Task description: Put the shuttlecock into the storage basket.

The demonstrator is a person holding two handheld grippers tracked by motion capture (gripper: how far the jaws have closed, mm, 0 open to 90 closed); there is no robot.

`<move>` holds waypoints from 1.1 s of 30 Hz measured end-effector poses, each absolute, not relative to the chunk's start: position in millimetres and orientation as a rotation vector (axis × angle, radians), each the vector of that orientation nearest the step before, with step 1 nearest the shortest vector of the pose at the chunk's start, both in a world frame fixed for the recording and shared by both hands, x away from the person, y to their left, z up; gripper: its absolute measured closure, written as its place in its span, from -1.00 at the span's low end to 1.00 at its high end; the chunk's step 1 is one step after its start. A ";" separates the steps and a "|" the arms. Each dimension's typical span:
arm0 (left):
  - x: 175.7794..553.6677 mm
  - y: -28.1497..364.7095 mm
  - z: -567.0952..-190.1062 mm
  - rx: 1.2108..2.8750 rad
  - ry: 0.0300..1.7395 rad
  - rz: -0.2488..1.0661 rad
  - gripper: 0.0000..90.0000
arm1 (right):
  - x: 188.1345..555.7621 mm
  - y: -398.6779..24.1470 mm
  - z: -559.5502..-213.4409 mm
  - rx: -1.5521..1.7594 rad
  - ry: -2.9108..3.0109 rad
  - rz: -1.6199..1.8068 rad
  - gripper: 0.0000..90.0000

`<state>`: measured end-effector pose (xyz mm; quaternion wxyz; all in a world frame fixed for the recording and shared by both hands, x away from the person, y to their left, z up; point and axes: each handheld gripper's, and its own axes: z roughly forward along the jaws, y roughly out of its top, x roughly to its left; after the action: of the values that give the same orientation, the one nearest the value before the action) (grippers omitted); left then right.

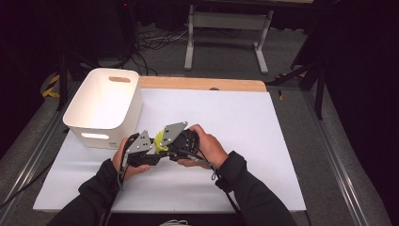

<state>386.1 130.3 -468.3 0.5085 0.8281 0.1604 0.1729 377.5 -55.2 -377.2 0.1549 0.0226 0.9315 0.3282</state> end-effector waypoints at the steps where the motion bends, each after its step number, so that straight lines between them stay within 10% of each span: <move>1: 385.6 130.9 -468.0 1.985 0.386 0.418 0.21 | 376.4 -55.1 -375.9 0.061 2.662 0.947 0.45; 13: 381.7 132.4 -466.8 1.922 0.382 0.451 0.23 | 363.5 -59.8 -362.4 0.120 2.508 0.933 -0.20; 33: 377.7 139.2 -464.4 1.888 0.380 0.464 0.24 | 349.8 -75.0 -361.0 0.203 2.304 1.132 -0.56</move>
<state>377.7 139.2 -464.4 0.5483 0.7970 0.1606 0.1959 349.8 -75.0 -361.0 0.2793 0.0758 0.8592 0.4220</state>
